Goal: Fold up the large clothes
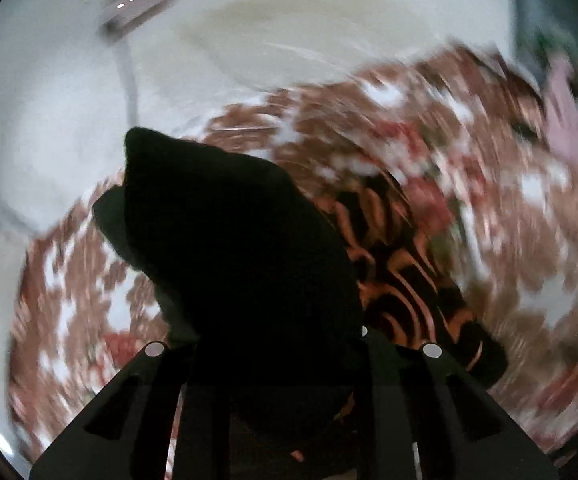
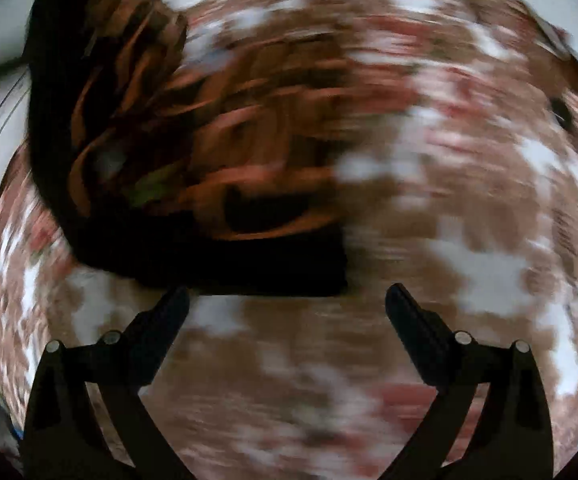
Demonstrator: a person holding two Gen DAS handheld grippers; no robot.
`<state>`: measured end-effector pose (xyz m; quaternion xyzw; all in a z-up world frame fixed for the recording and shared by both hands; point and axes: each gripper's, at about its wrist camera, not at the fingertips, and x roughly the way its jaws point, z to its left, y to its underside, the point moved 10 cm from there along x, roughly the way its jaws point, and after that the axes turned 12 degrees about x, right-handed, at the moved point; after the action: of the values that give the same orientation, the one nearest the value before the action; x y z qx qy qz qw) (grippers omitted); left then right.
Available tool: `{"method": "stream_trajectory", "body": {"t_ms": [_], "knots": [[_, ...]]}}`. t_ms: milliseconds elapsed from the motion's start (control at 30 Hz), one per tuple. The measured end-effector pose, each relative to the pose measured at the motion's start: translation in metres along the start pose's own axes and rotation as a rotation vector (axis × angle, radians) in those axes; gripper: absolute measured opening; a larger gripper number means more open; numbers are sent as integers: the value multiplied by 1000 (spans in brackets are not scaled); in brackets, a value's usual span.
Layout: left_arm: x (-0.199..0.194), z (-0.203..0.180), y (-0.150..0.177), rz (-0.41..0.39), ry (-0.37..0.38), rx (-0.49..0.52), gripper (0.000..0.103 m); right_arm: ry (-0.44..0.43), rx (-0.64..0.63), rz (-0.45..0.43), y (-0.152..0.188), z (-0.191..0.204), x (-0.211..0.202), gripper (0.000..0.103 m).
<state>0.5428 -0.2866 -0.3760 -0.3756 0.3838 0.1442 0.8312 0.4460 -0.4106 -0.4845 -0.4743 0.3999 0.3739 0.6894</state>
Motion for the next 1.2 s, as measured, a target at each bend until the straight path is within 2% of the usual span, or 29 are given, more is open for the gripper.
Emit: {"method": "stream_trajectory", "body": {"t_ms": [33, 67, 167, 233, 267, 367, 433, 500, 667, 733, 867, 1000, 1100, 1167, 1200], "knots": [[8, -20, 3, 26, -25, 71, 16, 24, 28, -11, -7, -24, -5, 97], [21, -47, 12, 64, -83, 187, 16, 53, 62, -28, -17, -55, -13, 97], [46, -107, 40, 105, -220, 487, 16, 61, 127, -47, -32, -96, -26, 97], [50, -131, 53, 93, -286, 614, 16, 17, 168, -47, -41, -108, -32, 97], [49, -136, 56, 85, -304, 640, 16, -37, 193, -43, -47, -108, -36, 97], [46, -139, 60, 63, -349, 696, 16, -254, 255, 12, -66, -79, -39, 97], [42, -140, 60, 43, -356, 719, 15, -415, 282, 73, -79, -44, -35, 97], [36, -143, 62, 9, -354, 749, 15, -510, 271, 124, -89, -10, -31, 97], [35, -150, 71, -46, -342, 816, 15, -633, 242, 207, -120, 62, -15, 97], [34, -150, 71, -66, -334, 809, 15, -650, 228, 248, -130, 84, 1, 97], [29, -152, 70, -90, -317, 785, 15, -613, 149, 352, -130, 124, 40, 97], [26, -155, 74, -111, -302, 788, 15, -495, 88, 403, -125, 133, 74, 97], [25, -155, 75, -126, -302, 800, 15, -474, 81, 450, -119, 138, 89, 97], [25, -155, 73, -137, -299, 797, 15, -495, 66, 463, -117, 144, 90, 64], [23, -154, 71, -143, -302, 788, 15, -453, 31, 464, -115, 142, 92, 25]]}}
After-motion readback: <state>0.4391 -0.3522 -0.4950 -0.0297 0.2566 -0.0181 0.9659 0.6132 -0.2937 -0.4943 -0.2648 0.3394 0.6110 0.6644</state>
